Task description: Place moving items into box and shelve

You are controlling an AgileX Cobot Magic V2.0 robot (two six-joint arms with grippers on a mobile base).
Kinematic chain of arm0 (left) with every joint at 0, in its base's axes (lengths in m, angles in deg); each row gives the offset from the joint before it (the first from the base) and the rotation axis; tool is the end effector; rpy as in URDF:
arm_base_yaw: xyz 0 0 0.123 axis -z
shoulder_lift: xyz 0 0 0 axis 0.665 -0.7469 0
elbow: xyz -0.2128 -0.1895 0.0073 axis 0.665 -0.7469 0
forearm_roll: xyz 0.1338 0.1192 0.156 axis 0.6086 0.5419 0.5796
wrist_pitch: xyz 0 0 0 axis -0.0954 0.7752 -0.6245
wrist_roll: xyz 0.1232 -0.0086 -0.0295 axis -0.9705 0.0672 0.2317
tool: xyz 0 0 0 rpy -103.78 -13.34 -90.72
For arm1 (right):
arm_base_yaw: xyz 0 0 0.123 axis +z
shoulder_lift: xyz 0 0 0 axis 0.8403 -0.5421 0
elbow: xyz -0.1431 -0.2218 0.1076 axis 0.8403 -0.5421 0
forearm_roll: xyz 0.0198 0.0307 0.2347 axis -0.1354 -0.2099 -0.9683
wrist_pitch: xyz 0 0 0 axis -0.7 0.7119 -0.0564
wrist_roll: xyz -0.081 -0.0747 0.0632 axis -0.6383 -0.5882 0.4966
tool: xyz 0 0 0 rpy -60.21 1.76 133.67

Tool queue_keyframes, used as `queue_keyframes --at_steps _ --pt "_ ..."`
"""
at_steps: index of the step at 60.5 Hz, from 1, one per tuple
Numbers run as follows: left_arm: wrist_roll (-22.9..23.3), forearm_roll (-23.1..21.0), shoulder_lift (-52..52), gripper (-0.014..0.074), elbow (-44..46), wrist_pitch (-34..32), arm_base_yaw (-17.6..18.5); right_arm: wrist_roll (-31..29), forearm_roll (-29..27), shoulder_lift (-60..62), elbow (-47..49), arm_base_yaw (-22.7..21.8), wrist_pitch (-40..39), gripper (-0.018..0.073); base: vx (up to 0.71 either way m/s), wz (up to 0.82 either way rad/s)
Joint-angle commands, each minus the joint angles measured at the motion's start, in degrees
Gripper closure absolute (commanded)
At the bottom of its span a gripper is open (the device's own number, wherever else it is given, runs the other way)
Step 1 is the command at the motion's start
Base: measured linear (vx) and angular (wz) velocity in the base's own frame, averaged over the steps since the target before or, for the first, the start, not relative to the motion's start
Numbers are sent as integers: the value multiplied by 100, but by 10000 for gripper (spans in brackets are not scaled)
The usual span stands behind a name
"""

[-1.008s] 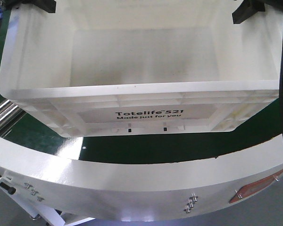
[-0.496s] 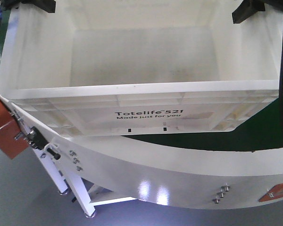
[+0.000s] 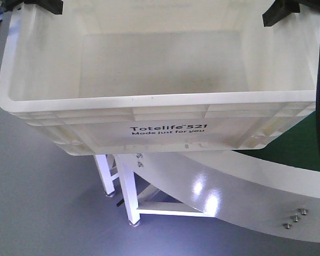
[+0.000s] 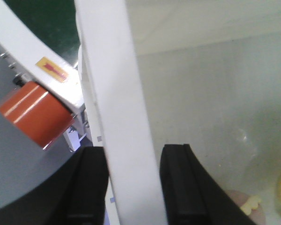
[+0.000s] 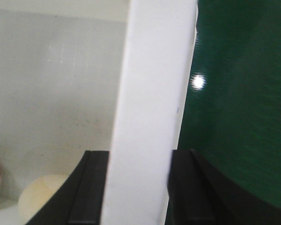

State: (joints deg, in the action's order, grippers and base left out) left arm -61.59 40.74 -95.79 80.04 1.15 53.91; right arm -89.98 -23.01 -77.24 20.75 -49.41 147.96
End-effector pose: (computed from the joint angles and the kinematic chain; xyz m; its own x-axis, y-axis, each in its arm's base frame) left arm 0.3258 -0.0898 0.4163 -0.7356 0.0545 -0.6753 0.2342 0.9558 -0.1779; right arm 0.3294 0.0661 0.4014 -0.8101 -0.0905 -0.5793 -0.2128 0.9660 0.1466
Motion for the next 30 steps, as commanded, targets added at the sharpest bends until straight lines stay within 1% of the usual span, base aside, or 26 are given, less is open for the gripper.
queue_keyframes --at_steps 1,16,30 --pt "-119 -437 395 603 210 -675 43 94 -92 276 234 -35 -60 564 -11 44" --pt "-119 -437 395 603 210 -675 43 95 -92 276 234 -35 -65 564 -12 48" --pt "-119 -438 395 603 210 -675 38 95 -92 276 234 -35 -60 564 -14 59"
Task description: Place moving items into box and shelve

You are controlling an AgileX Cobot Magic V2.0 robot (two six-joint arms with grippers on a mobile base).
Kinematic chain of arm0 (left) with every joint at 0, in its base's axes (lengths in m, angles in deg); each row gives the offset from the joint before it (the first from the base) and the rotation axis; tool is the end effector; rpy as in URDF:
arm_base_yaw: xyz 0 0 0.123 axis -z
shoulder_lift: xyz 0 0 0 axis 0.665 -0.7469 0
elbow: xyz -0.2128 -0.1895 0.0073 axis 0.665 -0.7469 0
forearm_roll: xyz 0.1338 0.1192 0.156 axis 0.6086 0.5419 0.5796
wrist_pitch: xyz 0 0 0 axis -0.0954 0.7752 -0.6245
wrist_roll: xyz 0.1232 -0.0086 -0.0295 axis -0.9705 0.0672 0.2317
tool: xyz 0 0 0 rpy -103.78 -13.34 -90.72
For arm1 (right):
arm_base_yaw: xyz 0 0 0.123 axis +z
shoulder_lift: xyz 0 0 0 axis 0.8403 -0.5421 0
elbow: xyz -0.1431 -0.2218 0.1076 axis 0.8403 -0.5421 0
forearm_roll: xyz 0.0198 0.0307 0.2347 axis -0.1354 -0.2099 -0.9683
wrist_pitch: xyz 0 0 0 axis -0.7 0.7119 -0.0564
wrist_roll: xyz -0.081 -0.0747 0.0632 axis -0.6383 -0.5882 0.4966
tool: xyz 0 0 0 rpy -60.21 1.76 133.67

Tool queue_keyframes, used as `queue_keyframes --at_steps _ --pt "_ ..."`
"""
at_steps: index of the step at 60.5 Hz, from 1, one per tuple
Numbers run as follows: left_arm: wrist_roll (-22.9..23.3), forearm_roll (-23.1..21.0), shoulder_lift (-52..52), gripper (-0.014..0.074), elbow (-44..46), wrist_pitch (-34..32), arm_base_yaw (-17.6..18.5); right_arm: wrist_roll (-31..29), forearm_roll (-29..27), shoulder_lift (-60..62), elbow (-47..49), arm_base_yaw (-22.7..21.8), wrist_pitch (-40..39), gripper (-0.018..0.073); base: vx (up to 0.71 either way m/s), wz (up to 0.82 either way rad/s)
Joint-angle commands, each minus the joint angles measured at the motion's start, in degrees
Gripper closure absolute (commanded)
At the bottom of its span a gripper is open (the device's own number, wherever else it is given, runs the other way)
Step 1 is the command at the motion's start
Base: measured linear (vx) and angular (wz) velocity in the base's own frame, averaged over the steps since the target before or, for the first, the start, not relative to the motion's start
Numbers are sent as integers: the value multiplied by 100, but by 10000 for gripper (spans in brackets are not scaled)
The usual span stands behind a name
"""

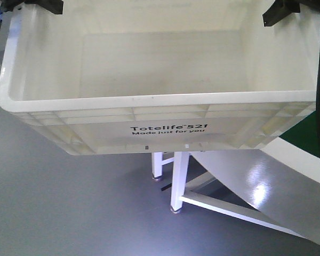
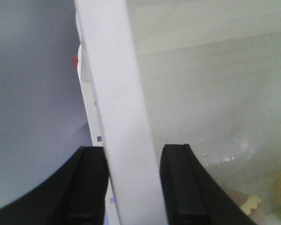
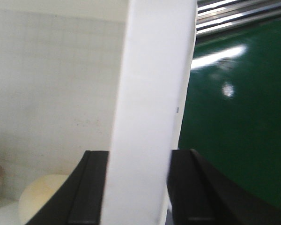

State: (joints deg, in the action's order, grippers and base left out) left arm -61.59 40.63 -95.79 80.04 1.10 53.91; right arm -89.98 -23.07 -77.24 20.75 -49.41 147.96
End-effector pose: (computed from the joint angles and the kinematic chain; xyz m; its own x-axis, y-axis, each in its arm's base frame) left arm 0.3258 -0.0900 0.4164 -0.7352 0.0536 -0.6757 0.2347 0.9553 -0.1797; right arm 0.3294 0.0663 0.4014 -0.8101 -0.0902 -0.5793 -0.2131 0.9658 0.1475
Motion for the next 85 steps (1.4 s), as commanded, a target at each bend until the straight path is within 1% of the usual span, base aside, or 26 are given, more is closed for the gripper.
queue_keyframes --at_steps 1,85 --pt "-119 -427 395 603 210 -671 38 95 -87 276 234 -35 -60 564 -15 65" --pt "-115 -427 395 603 210 -671 37 95 -87 276 234 -35 -60 564 -19 74"
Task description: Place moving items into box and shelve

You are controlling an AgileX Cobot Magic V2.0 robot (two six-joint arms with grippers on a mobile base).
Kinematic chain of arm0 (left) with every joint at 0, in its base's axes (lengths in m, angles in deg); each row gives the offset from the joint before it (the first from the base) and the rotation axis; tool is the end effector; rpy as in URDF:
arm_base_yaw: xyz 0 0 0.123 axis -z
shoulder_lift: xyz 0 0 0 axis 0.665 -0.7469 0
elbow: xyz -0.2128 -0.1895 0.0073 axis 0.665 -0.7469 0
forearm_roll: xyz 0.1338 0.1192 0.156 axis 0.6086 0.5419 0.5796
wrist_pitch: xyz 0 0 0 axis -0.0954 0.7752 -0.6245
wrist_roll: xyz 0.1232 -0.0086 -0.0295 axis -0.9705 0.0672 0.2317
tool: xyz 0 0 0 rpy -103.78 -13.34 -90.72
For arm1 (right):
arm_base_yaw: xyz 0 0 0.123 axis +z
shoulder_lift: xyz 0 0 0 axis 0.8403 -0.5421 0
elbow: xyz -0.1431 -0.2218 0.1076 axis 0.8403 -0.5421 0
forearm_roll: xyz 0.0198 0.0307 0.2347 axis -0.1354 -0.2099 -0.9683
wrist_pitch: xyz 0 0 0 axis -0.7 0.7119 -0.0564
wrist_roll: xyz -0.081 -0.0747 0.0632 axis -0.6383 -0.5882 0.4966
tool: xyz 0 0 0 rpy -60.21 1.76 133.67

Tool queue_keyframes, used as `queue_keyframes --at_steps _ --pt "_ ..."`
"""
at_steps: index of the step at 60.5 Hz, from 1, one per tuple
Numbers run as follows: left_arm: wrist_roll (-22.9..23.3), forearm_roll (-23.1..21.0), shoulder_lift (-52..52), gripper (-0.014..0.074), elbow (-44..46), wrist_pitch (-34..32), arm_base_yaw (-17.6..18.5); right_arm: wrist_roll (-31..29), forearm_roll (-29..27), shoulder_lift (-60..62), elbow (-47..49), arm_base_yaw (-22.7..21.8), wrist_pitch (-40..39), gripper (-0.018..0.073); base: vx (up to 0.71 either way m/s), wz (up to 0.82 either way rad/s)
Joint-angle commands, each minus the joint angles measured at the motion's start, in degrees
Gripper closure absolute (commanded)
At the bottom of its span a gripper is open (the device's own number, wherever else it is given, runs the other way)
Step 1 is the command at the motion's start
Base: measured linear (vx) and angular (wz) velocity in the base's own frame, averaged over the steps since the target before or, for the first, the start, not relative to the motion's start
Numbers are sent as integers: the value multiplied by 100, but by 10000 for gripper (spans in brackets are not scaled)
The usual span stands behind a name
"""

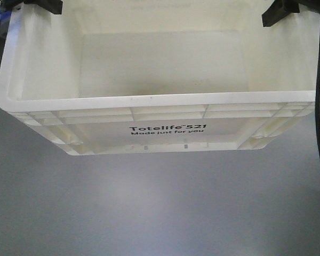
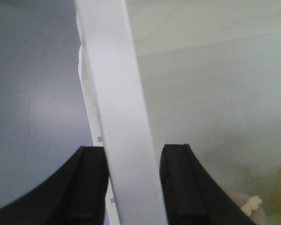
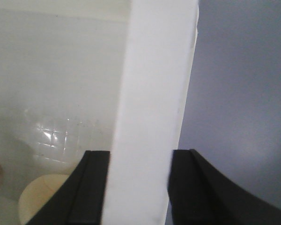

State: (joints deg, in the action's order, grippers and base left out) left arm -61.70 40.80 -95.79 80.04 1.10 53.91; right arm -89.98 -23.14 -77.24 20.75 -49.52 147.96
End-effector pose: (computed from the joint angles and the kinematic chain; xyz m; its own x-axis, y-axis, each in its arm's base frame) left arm 0.3259 -0.0897 0.4163 -0.7344 0.0565 -0.6763 0.2353 0.9559 -0.1757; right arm 0.3295 0.0658 0.4014 -0.8103 -0.0883 -0.5793 -0.2116 0.9660 0.1487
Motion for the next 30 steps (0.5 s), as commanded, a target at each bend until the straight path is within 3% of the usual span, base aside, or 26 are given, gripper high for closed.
queue_keyframes --at_steps 1,30 --pt "-104 -444 395 603 210 -671 37 95 -80 276 234 -24 -60 564 -19 73" --pt "-104 -444 395 603 210 -671 37 95 -80 276 234 -24 -60 564 -18 70"
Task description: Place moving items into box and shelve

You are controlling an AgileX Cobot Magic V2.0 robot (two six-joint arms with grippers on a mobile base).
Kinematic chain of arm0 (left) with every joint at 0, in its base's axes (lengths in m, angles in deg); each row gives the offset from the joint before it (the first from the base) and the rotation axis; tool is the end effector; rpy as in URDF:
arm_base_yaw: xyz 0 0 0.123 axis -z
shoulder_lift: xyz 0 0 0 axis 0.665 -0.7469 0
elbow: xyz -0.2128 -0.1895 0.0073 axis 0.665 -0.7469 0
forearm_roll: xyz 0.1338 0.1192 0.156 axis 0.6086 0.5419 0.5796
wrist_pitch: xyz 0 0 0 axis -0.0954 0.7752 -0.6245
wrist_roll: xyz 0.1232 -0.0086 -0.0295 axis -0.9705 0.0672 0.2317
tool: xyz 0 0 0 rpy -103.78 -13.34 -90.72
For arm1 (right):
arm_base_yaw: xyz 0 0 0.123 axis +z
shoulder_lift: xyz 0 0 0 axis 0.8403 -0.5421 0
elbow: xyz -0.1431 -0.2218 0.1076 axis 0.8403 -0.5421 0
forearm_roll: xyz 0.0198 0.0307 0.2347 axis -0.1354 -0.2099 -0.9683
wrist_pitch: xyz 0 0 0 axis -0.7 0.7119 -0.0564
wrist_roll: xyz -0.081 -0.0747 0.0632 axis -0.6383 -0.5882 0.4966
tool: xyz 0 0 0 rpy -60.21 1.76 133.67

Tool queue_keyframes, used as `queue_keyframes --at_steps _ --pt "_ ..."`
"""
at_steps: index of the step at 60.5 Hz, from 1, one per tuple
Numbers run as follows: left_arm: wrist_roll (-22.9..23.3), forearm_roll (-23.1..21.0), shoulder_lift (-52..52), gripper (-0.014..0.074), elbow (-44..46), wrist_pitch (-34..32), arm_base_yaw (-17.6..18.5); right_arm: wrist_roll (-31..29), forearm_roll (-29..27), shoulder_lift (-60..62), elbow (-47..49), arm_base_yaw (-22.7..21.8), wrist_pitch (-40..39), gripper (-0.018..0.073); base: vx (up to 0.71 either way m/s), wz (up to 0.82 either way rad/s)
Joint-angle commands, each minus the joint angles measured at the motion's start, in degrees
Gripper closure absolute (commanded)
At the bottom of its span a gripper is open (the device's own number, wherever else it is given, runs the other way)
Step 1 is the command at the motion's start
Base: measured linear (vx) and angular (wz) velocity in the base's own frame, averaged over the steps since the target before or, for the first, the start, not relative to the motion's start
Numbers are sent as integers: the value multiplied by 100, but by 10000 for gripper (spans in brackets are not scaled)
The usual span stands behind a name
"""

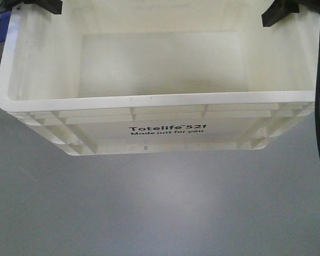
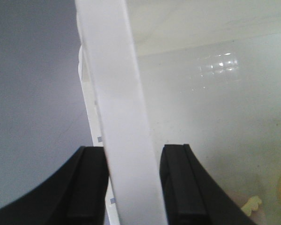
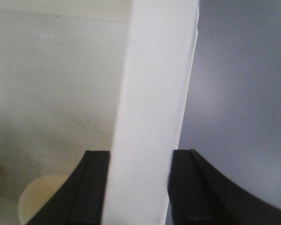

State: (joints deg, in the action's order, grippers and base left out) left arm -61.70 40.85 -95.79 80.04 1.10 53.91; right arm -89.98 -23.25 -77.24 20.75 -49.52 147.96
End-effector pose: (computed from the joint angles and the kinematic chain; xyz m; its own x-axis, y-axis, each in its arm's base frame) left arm 0.3259 -0.0896 0.4163 -0.7343 0.0568 -0.6764 0.2350 0.9561 -0.1748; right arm 0.3294 0.0660 0.4015 -0.8104 -0.0878 -0.5792 -0.2122 0.9656 0.1505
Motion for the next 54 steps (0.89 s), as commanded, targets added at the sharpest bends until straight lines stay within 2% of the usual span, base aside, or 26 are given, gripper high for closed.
queue_keyframes --at_steps 1,54 --pt "-104 -449 395 603 210 -671 37 95 -69 276 234 -24 -60 564 -17 66" --pt "-104 -449 395 603 210 -671 37 95 -69 276 234 -24 -60 564 -15 57"
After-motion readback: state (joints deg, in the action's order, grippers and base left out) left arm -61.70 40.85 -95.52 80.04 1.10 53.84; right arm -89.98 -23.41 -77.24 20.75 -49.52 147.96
